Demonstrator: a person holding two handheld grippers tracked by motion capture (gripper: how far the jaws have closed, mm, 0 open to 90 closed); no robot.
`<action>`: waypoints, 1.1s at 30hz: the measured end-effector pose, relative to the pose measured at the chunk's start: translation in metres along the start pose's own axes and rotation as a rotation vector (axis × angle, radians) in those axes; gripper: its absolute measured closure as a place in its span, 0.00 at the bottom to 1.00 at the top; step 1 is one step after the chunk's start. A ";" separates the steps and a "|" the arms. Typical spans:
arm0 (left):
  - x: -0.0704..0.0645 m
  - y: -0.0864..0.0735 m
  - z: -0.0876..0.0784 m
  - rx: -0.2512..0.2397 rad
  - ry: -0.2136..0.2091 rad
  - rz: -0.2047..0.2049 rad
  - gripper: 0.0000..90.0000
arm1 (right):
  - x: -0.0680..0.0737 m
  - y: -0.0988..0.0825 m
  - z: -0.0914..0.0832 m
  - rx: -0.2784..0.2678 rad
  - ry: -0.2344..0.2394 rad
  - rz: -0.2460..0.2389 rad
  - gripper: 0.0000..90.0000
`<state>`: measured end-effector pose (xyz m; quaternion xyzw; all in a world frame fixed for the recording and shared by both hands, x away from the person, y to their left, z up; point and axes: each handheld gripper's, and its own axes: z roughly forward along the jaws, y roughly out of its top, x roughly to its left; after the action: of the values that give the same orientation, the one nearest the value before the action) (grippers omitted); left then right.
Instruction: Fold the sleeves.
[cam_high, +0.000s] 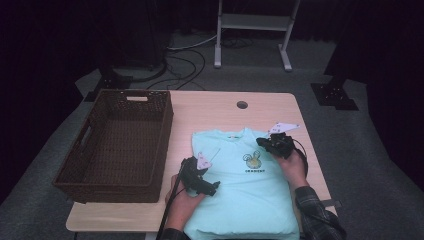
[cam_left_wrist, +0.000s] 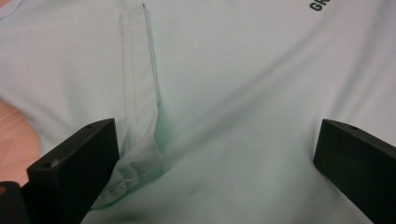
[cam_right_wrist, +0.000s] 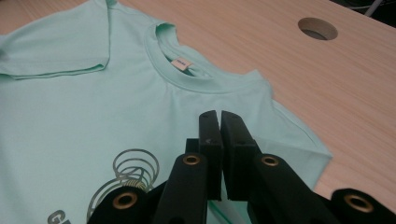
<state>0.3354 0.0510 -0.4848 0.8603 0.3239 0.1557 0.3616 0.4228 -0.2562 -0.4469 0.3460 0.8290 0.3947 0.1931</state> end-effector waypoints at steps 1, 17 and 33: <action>0.000 0.000 0.000 0.000 0.000 0.000 0.00 | 0.001 0.001 0.002 0.004 -0.001 -0.005 0.97; 0.000 0.000 0.000 0.000 -0.001 -0.001 0.00 | -0.002 0.002 0.008 -0.016 0.073 0.022 0.49; 0.000 0.000 0.000 0.000 -0.001 -0.002 0.00 | -0.024 -0.024 -0.020 -0.043 0.125 0.110 0.01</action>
<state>0.3354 0.0510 -0.4848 0.8602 0.3244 0.1548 0.3619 0.4179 -0.2949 -0.4520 0.3616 0.8104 0.4434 0.1263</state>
